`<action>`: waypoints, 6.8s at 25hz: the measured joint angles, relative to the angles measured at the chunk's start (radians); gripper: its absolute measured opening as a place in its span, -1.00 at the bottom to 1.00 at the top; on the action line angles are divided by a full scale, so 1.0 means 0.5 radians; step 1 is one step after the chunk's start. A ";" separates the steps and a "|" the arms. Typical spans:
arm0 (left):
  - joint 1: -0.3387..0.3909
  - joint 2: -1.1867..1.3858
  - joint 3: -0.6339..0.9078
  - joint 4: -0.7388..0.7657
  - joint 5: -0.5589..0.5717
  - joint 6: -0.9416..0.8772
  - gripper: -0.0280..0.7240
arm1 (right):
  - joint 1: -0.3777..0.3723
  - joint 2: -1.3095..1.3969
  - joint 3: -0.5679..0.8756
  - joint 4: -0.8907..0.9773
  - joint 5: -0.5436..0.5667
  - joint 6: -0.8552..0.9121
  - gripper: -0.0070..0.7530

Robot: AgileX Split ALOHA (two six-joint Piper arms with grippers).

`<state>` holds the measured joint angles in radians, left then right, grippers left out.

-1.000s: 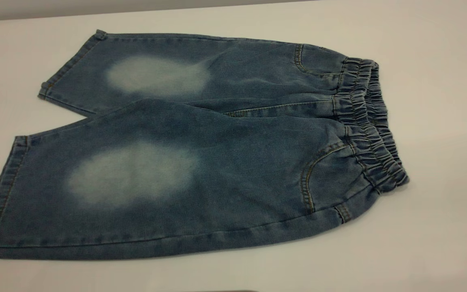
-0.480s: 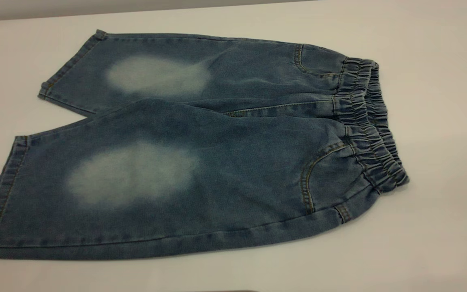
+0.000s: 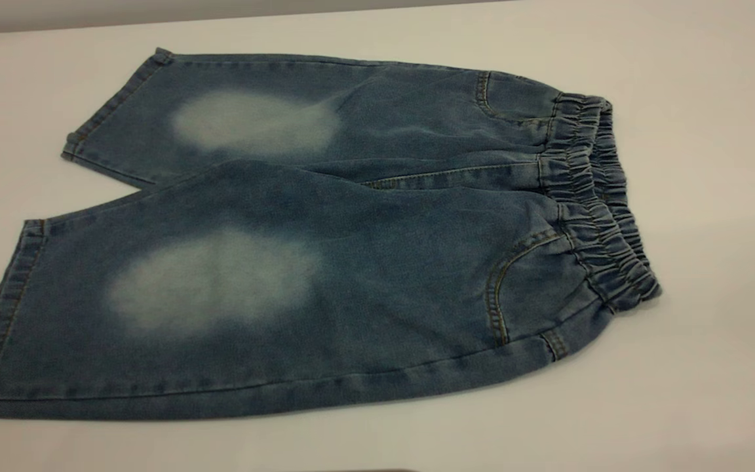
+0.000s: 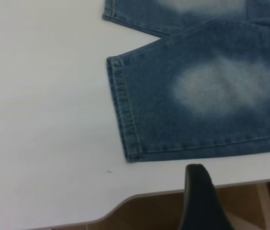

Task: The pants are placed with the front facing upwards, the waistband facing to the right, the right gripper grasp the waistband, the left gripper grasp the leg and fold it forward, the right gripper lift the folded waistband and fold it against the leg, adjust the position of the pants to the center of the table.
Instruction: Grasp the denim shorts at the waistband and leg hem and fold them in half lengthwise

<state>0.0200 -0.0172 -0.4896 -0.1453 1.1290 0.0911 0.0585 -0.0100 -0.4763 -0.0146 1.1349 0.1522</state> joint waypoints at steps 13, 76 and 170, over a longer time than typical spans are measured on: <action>0.000 0.729 -0.312 -0.037 -0.242 -0.039 0.06 | 0.000 0.729 -0.035 0.193 -0.291 -0.160 0.01; -0.300 2.893 -0.415 -0.723 -1.078 1.064 0.43 | -0.002 4.344 -0.265 3.668 -0.760 -3.332 0.02; -0.481 3.947 -0.333 0.331 -1.276 0.583 0.06 | -0.318 4.330 -0.282 3.569 -0.368 -3.479 -0.87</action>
<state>-0.2205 1.9565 -0.6562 0.0202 0.4909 0.3827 -0.1006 2.1551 -0.6175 1.7699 0.9510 -1.5874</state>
